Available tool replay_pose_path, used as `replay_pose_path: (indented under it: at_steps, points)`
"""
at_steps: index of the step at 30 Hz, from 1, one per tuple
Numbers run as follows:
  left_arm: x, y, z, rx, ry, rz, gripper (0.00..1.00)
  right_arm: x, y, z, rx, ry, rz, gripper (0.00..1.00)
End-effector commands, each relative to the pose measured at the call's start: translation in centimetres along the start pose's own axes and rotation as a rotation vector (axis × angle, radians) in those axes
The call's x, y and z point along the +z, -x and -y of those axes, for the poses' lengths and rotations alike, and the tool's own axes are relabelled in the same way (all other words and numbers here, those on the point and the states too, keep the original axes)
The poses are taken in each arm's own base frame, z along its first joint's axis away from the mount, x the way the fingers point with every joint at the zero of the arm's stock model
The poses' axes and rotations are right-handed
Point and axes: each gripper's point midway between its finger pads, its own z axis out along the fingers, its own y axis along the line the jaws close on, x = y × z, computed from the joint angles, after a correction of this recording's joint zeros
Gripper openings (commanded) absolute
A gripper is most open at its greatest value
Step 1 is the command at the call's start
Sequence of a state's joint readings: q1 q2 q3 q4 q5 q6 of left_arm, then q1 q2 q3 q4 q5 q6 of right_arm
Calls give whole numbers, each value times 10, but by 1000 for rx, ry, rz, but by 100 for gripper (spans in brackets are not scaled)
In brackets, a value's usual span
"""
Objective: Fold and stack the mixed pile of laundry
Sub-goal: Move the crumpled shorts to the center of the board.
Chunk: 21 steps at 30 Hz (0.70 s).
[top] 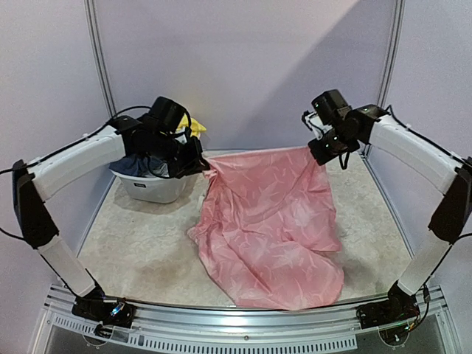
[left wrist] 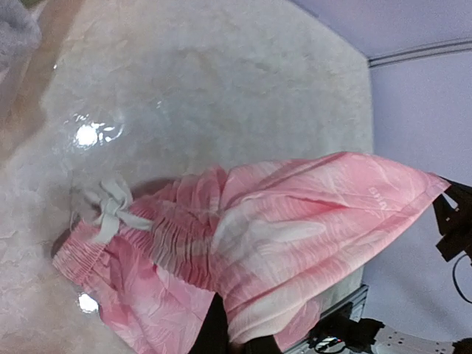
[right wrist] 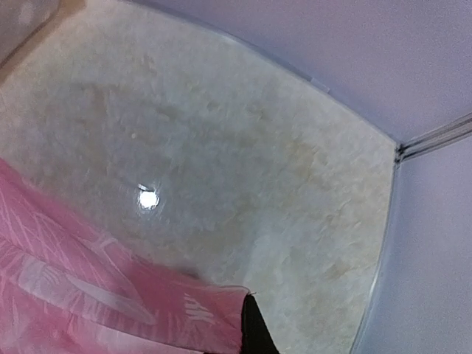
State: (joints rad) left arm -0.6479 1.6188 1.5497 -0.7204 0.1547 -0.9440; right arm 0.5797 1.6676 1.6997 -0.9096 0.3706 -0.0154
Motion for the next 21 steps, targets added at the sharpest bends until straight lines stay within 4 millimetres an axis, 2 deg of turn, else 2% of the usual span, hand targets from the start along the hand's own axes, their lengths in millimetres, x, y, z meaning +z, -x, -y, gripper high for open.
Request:
replay_pose_path:
  at_steps: [1,3,6,10,14,16,18,20,21]
  points:
    - [29,-15,-30,20,98,-120,0,21,7,3,126,28,28,0]
    - [41,-21,-41,31,138,-168,0,36,3,0,126,33,0,0]
    - [50,-23,-46,36,157,-196,0,46,2,-2,117,29,-28,0]
    - [49,-16,-44,46,159,-185,0,47,2,-1,114,25,-43,0]
    - [54,-3,-46,52,167,-175,0,48,10,3,127,7,-29,0]
    - [63,8,-44,48,155,-161,0,54,20,9,141,-11,-14,0]
    - [76,28,-41,55,139,-129,0,68,33,18,168,-44,-1,0]
    - [93,56,-47,59,177,-65,0,92,46,30,224,-73,2,0]
    - [96,75,-45,62,192,-22,0,99,55,40,257,-85,12,4]
